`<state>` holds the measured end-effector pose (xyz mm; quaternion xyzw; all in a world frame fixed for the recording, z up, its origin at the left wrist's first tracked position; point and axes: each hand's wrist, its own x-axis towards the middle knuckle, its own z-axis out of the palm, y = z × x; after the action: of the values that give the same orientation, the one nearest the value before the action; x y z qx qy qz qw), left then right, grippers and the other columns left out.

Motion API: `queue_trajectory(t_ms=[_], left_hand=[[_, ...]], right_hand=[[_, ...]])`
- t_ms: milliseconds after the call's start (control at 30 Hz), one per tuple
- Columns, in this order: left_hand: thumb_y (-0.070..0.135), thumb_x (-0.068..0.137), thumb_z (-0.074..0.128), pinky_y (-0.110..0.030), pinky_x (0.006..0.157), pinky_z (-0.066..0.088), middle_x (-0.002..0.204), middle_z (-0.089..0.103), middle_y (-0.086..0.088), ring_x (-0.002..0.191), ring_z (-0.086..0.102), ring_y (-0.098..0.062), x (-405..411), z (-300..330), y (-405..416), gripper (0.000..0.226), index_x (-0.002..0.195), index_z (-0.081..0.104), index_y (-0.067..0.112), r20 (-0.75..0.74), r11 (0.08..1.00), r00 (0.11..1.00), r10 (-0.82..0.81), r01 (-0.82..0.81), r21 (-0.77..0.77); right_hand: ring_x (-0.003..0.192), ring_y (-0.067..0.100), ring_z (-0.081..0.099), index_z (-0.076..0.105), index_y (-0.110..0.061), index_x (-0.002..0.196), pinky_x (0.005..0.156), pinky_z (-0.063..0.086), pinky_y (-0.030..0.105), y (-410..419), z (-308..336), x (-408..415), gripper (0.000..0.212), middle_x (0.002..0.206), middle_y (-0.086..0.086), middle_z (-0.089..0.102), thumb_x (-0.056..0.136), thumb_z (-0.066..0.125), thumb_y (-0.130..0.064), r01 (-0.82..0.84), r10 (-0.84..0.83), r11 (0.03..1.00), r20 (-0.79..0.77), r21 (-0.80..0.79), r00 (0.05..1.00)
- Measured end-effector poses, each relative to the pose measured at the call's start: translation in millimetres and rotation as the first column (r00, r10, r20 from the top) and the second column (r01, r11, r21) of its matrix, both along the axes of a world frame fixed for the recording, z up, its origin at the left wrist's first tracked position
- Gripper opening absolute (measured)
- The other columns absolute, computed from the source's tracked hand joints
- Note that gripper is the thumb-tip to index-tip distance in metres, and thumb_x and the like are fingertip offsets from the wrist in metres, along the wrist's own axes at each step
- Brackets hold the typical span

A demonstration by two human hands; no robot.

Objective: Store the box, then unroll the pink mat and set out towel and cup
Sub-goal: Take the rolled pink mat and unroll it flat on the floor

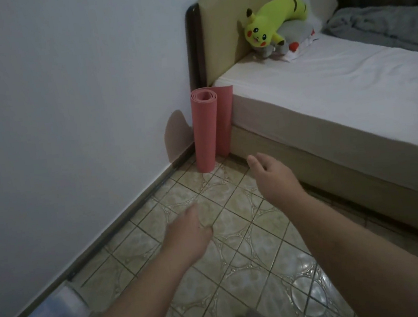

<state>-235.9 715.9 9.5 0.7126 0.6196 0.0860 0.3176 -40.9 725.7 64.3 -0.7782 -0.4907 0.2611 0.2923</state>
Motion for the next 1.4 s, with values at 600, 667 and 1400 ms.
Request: queue_trajectory(t_ms=[600, 667, 1400], left_hand=[[0.04, 0.088, 0.053, -0.041, 0.11, 0.033, 0.153, 0.032, -0.009, 0.136, 0.035, -0.027, 89.3, 50.8, 330.0, 0.071, 0.148, 0.021, 0.02, 0.082, 0.983, 0.985, 0.154, -0.162, 0.089], [0.04, 0.087, 0.054, -0.044, 0.106, 0.039, 0.15, 0.037, -0.01, 0.132, 0.041, -0.028, 91.8, 33.2, 348.5, 0.07, 0.147, 0.024, 0.021, 0.096, 0.984, 0.98, 0.176, -0.178, 0.014], [0.037, 0.09, 0.052, -0.043, 0.111, 0.033, 0.152, 0.031, -0.01, 0.136, 0.035, -0.027, 133.5, -29.8, 718.1, 0.071, 0.148, 0.018, 0.017, -0.017, 0.997, 0.997, 0.075, -0.075, 0.003]], right_hand=[[0.136, 0.024, 0.039, 0.038, -0.017, 0.145, 0.109, 0.032, 0.039, 230.5, -61.4, 104.6, 0.06, 0.15, 0.005, 0.041, 0.097, 0.034, -0.052, -0.149, 0.169, 0.953, 0.056, -0.262, 0.984], [0.134, 0.026, 0.041, 0.041, -0.017, 0.143, 0.109, 0.034, 0.04, 287.1, -52.0, 107.5, 0.059, 0.148, 0.007, 0.044, 0.096, 0.035, -0.052, -0.156, 0.175, 0.966, 0.077, -0.208, 0.982], [0.12, 0.029, 0.053, 0.05, -0.015, 0.131, 0.098, 0.044, 0.041, 634.2, -120.9, 113.2, 0.047, 0.135, 0.012, 0.054, 0.093, 0.047, -0.042, -0.094, 0.098, 0.931, -0.008, -0.353, 0.995]])
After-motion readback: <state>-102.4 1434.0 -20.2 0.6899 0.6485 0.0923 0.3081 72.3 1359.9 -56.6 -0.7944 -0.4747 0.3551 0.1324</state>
